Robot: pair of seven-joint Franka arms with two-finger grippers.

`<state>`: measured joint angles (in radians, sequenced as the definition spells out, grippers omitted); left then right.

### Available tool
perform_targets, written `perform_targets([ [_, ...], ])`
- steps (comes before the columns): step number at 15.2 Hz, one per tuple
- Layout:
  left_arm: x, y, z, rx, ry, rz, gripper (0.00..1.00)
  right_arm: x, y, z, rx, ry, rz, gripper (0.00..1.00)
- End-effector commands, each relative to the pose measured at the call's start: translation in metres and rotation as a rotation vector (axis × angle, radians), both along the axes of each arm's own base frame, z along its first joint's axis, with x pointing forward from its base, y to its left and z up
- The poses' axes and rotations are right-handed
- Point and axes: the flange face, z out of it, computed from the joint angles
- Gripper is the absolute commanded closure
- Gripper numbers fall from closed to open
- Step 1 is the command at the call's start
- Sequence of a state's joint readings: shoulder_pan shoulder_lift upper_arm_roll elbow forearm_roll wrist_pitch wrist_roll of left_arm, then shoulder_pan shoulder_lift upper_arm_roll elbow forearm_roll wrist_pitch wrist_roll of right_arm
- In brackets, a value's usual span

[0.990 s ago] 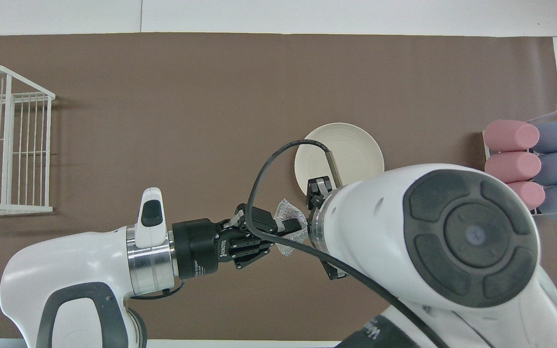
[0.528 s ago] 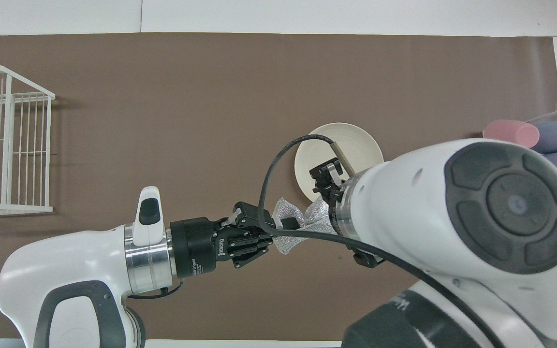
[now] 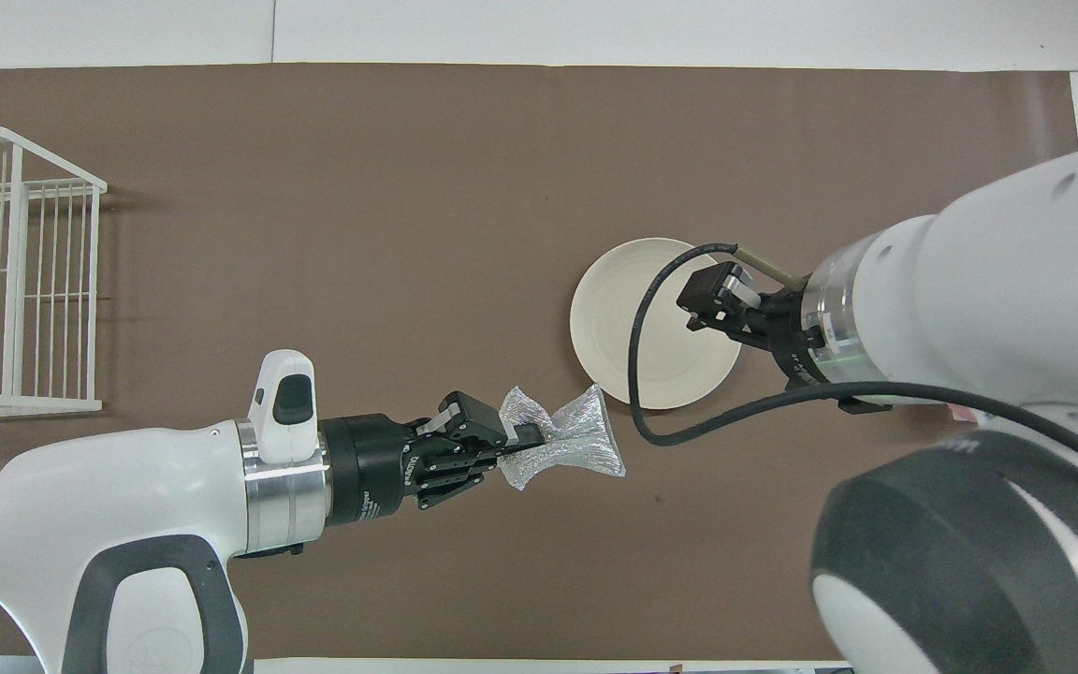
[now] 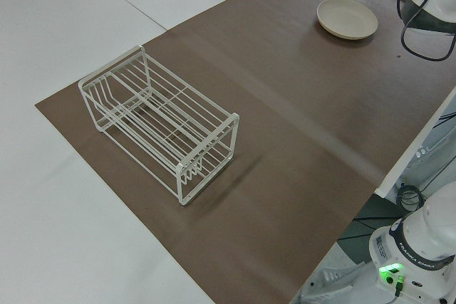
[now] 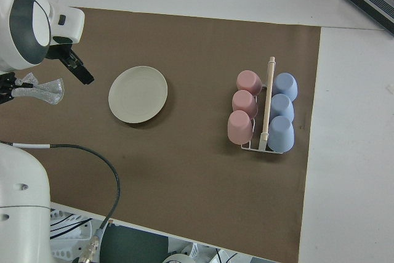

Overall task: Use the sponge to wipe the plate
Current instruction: 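Open the right gripper and withdraw it while the left gripper holds the sponge, then carry the sponge into the wire rack with the left gripper and release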

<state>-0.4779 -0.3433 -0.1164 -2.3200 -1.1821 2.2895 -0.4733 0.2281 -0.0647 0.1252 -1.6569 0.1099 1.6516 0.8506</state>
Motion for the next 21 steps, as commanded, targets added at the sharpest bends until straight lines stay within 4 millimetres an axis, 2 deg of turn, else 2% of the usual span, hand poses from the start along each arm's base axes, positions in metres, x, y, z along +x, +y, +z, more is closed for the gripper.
perform_targets([
  [1,0.01,0.025,-0.008,0.145,-0.004,-0.062,1.0,0.009,-0.035,-0.004,-0.024,-0.02,0.184,0.0],
  [4,0.02,0.052,-0.018,0.318,-0.021,-0.142,1.0,0.019,-0.068,-0.006,-0.03,-0.034,0.337,0.0],
  [6,0.026,0.071,-0.017,0.483,-0.042,-0.226,1.0,0.027,-0.105,-0.009,-0.034,-0.039,0.431,0.0],
  [8,0.039,0.094,-0.021,0.624,-0.022,-0.284,1.0,0.033,-0.119,-0.011,-0.032,-0.037,0.492,0.0],
  [10,0.049,0.109,-0.024,0.791,-0.029,-0.351,1.0,0.039,-0.139,-0.009,-0.028,-0.025,0.471,0.0],
  [12,0.059,0.117,-0.031,0.913,-0.022,-0.408,1.0,0.04,-0.135,-0.009,-0.034,-0.04,0.522,0.0],
  [15,0.072,0.127,-0.047,1.082,0.024,-0.495,1.0,0.047,-0.142,-0.007,-0.12,-0.029,0.549,0.0],
  [17,0.083,0.127,-0.055,1.191,0.063,-0.559,1.0,0.04,-0.147,-0.012,-0.107,0.036,0.551,0.0],
  [18,0.088,0.129,-0.058,1.248,0.087,-0.59,1.0,0.043,-0.148,-0.014,-0.108,0.036,0.568,0.0],
  [19,0.091,0.128,-0.06,1.308,0.109,-0.62,1.0,0.048,-0.152,-0.018,-0.104,0.041,0.606,0.0],
  [21,0.095,0.115,-0.072,1.435,0.154,-0.638,1.0,0.049,-0.177,-0.009,-0.118,0.032,0.597,0.0],
])
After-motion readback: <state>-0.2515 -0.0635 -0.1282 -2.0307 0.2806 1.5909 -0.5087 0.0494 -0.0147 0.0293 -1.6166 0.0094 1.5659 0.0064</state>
